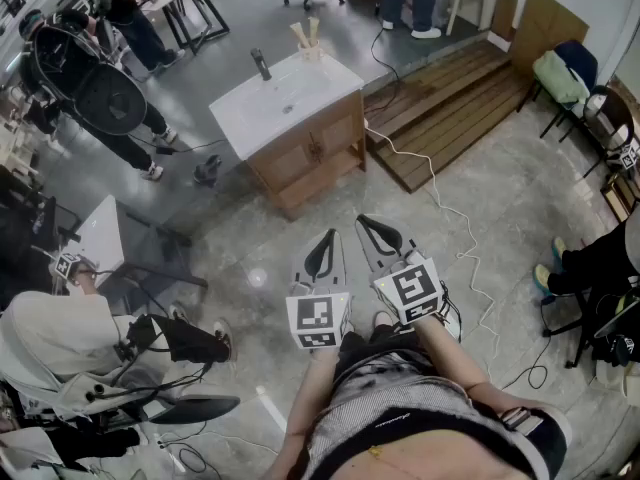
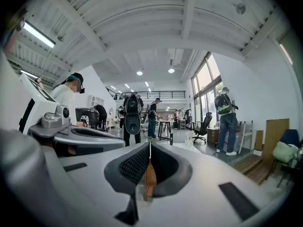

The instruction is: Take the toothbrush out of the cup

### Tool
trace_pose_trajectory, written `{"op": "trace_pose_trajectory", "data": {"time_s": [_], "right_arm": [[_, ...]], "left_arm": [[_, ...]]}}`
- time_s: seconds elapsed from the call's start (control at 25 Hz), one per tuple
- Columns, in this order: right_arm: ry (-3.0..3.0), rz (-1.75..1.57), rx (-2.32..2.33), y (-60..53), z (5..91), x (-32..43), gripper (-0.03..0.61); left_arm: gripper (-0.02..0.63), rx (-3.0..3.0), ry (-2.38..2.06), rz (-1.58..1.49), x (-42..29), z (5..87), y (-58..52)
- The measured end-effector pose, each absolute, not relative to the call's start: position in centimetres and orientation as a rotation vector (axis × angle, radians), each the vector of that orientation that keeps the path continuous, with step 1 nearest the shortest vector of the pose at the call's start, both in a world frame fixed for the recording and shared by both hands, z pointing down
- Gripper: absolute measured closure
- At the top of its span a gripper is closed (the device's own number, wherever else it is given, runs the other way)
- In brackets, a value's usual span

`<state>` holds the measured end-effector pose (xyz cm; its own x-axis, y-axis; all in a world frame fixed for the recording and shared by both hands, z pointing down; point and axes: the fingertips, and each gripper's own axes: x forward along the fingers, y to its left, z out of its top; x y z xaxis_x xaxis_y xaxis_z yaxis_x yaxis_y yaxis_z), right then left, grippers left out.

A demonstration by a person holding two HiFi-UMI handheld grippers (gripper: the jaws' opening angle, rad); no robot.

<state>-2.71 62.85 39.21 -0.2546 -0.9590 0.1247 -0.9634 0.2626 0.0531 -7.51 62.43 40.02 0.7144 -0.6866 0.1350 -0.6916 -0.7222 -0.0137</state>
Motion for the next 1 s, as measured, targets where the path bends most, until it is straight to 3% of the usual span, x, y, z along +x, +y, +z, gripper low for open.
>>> {"op": "trace_pose_trajectory", "data": {"time_s": [1.0], "right_arm": [[-2.430, 0.084, 1.886, 59.4, 39.5, 1.3, 0.515]], "left_arm": [[0.614, 2.906, -1.176, 0.242, -4.4, 40.7, 59.1]]}}
